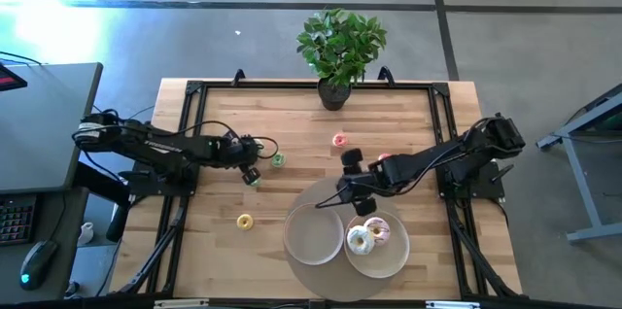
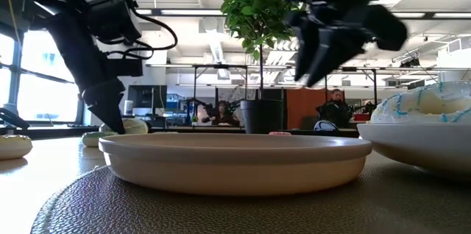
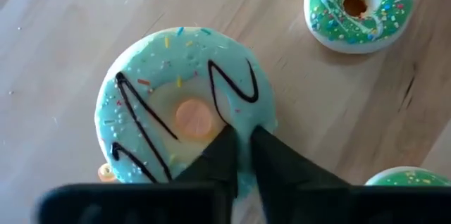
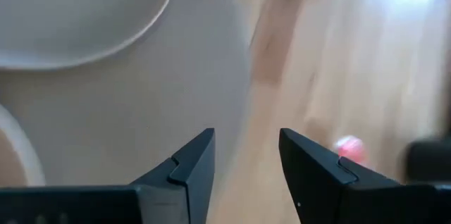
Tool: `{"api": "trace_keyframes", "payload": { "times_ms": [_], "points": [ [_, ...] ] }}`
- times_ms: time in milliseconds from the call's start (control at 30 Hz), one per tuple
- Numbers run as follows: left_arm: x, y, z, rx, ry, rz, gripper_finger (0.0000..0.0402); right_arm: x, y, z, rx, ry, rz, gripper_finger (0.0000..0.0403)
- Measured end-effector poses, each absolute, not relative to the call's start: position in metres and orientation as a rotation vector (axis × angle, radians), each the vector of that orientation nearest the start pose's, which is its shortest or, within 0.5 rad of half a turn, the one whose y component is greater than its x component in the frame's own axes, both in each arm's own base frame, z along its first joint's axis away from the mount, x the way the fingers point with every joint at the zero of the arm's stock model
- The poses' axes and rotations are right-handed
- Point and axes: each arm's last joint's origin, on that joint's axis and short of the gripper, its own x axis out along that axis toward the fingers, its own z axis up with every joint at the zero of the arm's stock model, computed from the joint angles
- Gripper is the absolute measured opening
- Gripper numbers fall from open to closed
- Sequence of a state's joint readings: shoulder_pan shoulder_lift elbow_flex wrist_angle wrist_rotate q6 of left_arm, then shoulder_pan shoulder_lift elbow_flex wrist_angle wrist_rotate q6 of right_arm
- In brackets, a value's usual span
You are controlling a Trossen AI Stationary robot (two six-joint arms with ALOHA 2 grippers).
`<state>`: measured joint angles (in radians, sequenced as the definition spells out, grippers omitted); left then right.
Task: Pick & Place donuts
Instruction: Put the big light blue donut into the right grey plate
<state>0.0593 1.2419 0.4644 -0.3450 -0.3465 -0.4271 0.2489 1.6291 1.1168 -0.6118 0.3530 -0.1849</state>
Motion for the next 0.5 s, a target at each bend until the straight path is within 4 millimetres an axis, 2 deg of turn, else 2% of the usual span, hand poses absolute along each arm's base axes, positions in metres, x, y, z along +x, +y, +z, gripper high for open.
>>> {"api": "trace_keyframes", "payload": {
  "times_ms": [100, 200, 367, 500],
  "points": [
    [0.196, 0.021, 0.144, -0.247, 0.979, 0.566, 0.0015, 0.32, 0.07, 0.218, -0.615, 0.999, 0.047, 0.0158],
    [0.208, 0.019, 0.169, -0.322, 0.879, 0.464, 0.0015, 0.327, 0.072, 0.223, -0.712, 0.914, 0.078, 0.0164],
    [0.228, 0.01, 0.209, -0.395, 0.766, 0.133, 0.0007, 0.339, 0.075, 0.234, -0.828, 0.743, 0.122, 0.0161],
    [0.239, -0.003, 0.234, -0.369, 0.656, -0.106, 0.0005, 0.346, 0.079, 0.242, -0.877, 0.623, 0.173, 0.0152]
  ]
}}
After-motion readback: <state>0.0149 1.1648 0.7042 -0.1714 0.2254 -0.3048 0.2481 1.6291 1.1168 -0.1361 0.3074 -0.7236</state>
